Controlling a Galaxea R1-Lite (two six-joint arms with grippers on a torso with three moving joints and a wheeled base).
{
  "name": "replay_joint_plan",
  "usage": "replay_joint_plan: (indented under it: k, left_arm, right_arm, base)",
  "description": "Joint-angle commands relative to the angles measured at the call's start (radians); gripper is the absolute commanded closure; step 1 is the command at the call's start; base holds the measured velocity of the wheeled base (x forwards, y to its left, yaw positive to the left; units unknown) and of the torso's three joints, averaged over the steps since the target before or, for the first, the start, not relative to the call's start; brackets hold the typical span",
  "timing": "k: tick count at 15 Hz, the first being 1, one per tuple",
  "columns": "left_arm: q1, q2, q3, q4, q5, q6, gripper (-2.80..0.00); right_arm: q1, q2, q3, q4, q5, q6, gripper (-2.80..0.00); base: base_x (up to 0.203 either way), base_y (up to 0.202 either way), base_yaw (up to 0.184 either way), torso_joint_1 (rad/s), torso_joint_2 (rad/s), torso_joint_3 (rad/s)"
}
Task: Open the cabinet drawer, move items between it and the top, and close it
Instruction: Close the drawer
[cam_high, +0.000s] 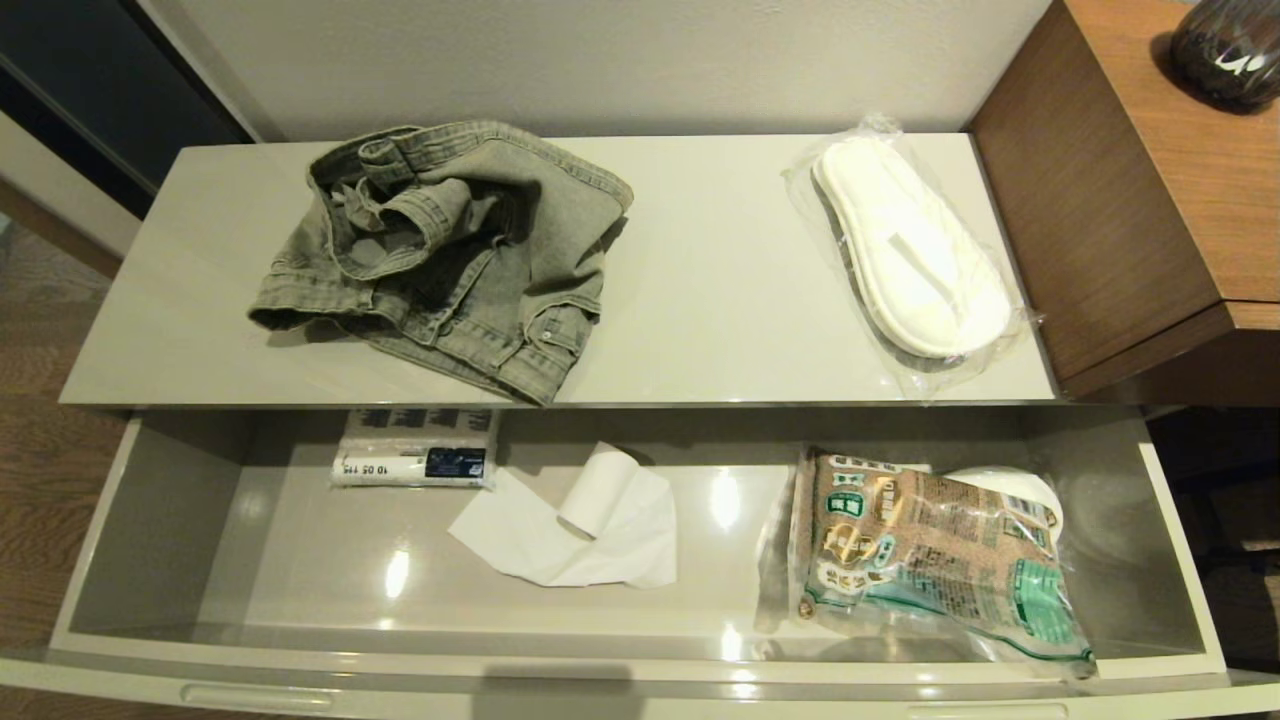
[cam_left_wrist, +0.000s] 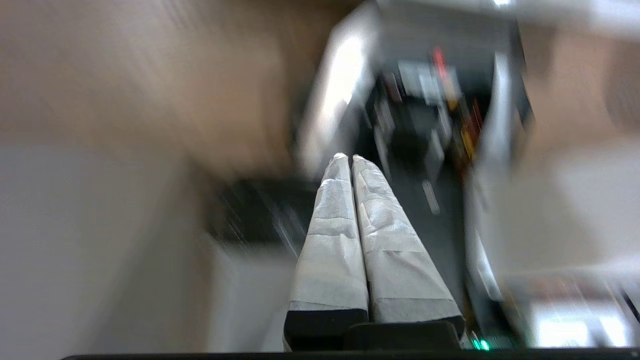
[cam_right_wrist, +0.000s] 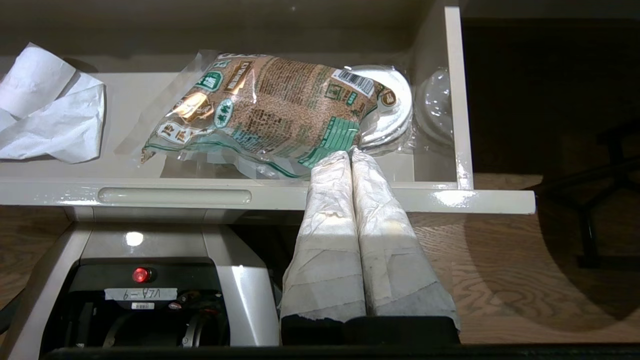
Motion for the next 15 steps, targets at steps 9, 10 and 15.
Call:
replay_joint_plan:
  k: [9,10,15]
  left_arm:
    - [-0.085,-0.068,0.134,0.054,-0.010,-0.109,0.00]
    - [-0.084,-0.068,0.110,0.081,-0.029,-0.126,0.00]
    - [-0.068,-0.069,0.051,0.183,-0.106,-0.173,0.00]
  right_arm:
    - [0.000,0.001,0.000,0.000,-0.001,-0.001,0.00]
    - [0.000,0.001,0.000,0.000,-0.001,-0.002,0.00]
    - [0.000,0.001,0.000,0.000,0.001,-0.005,0.00]
  base:
    - [0.000,0.000,0.000,0.000,0.00,0.000]
    - [0.000,0.000,0.000,0.000,0.00,0.000]
    - [0.000,0.000,0.000,0.000,0.00,0.000]
